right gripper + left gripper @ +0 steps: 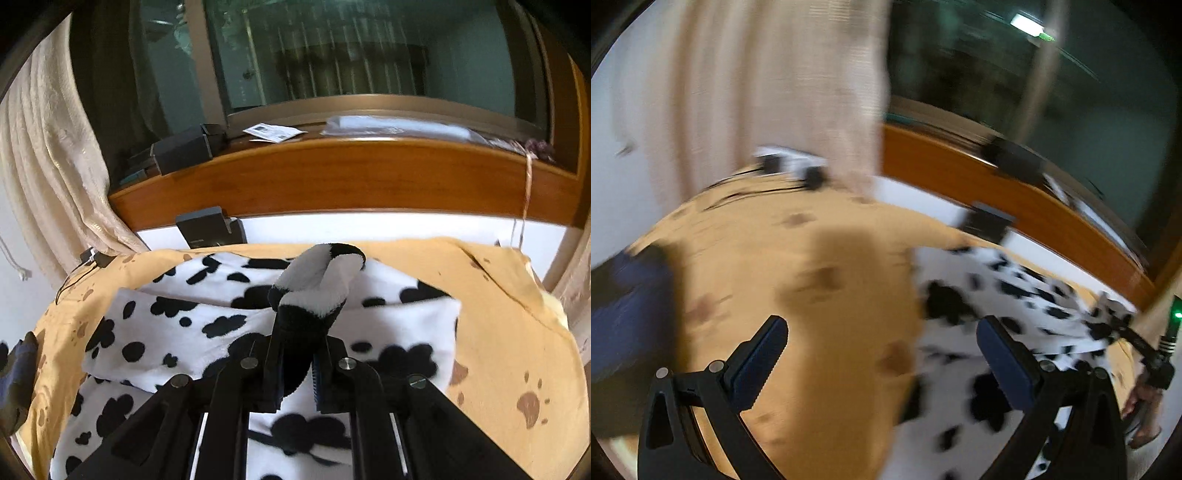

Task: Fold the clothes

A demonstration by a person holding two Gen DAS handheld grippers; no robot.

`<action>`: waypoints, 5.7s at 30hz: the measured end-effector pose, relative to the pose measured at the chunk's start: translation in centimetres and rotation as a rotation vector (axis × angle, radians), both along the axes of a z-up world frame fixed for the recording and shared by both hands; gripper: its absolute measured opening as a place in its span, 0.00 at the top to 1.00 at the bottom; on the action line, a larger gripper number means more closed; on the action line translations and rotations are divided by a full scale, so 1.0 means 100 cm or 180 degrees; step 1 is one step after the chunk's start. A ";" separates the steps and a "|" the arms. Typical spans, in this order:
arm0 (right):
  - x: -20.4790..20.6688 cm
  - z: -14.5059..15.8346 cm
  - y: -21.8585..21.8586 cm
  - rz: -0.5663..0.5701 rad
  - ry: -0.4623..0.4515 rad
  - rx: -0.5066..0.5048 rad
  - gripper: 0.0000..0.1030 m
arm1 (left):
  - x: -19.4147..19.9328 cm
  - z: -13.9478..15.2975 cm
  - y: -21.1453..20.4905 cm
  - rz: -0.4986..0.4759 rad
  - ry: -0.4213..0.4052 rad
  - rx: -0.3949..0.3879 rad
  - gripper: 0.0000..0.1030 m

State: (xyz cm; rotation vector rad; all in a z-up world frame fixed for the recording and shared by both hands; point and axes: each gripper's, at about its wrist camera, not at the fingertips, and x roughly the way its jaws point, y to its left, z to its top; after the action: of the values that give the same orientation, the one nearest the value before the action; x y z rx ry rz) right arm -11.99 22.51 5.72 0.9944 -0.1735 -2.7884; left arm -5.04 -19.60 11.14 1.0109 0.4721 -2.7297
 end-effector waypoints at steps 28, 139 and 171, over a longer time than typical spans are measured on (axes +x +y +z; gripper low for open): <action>0.029 -0.034 0.059 -0.0321 -0.0180 0.0020 0.83 | -0.143 -0.115 0.096 -0.0265 -0.0673 -0.0399 0.00; 0.163 -0.085 -0.023 0.0871 -0.0717 0.0850 0.00 | 0.021 -0.122 0.116 -0.1305 -0.0783 -0.0765 0.00; 0.160 -0.087 -0.021 0.0841 -0.0740 0.0873 0.00 | 0.027 -0.115 0.118 -0.1039 -0.1046 -0.0842 0.00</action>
State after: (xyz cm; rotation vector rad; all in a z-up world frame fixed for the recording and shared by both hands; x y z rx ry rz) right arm 4.00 20.39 -2.94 1.2979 0.2984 -2.4945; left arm -2.31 -7.75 -0.35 1.5310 -0.1162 -2.7071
